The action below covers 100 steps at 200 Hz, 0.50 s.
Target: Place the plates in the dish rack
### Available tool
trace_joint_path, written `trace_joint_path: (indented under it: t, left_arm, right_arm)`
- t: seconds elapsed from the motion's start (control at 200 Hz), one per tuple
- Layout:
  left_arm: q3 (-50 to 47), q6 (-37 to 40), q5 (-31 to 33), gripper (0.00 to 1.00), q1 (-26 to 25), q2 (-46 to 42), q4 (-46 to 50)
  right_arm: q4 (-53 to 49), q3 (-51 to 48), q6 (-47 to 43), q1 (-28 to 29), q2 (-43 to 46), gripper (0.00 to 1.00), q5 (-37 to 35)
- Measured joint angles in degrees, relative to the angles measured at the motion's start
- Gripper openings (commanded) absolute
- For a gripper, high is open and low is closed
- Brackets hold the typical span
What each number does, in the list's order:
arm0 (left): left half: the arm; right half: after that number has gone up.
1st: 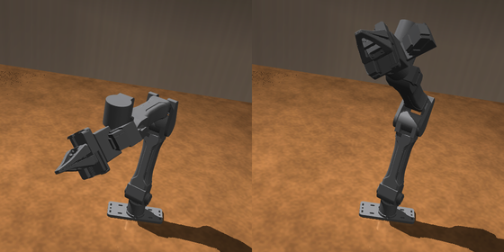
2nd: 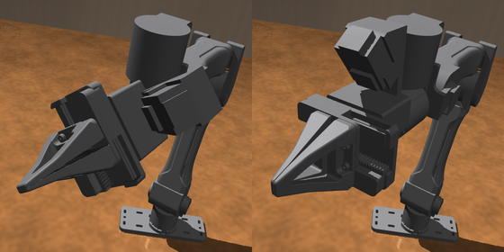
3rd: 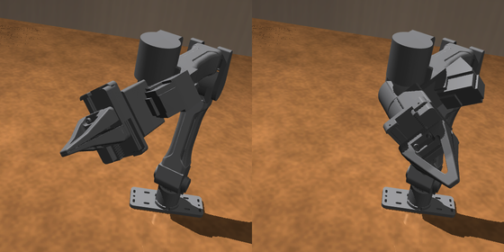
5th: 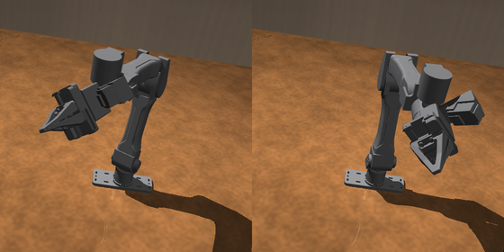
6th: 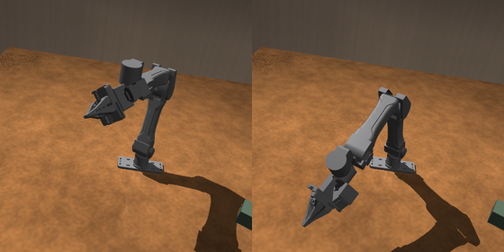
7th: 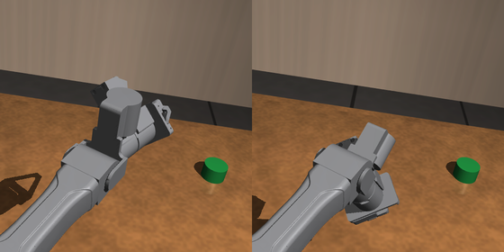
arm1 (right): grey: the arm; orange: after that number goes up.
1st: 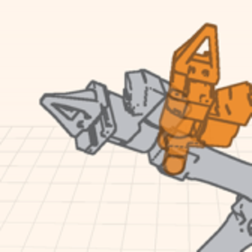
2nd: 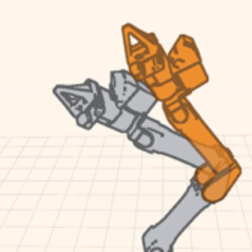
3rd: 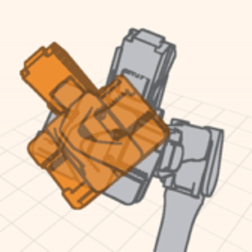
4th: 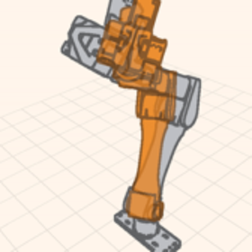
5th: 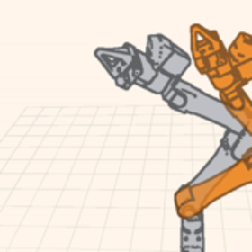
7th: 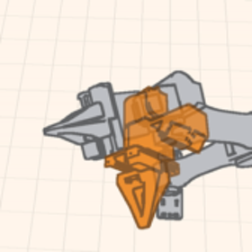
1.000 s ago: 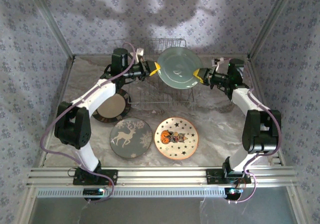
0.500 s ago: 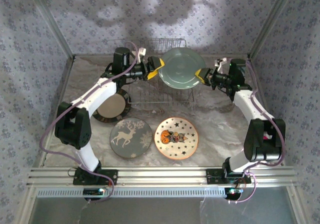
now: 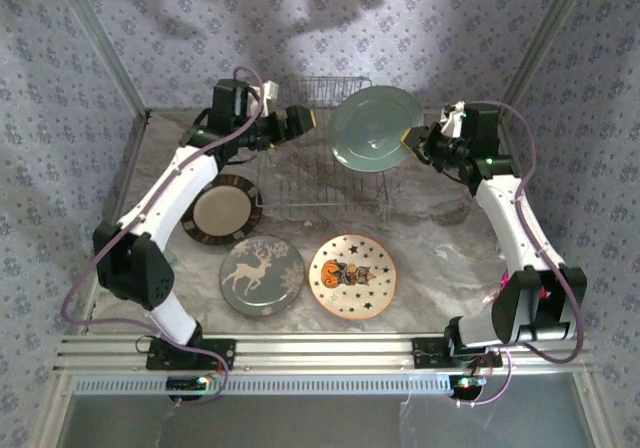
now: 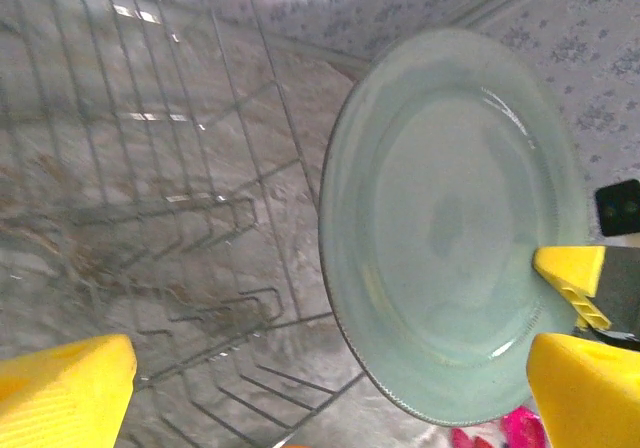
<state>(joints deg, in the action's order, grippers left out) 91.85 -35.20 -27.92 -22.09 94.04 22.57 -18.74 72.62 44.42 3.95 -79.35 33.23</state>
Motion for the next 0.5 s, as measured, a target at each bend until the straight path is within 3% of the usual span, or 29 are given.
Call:
trace_joint_path:
  t: [0.26,0.5]
  left_arm:
    - [8.2,12.5,16.9,0.99,0.5,-4.0,16.5]
    - [7.6,22.0,32.2,0.99,-0.1,-8.1,22.8]
  right_arm:
    - [-8.9,1.5,-4.0,9.5,5.7,0.00,-19.2]
    - [-19.6,9.0,-6.4,21.1,5.0,0.00,-41.2]
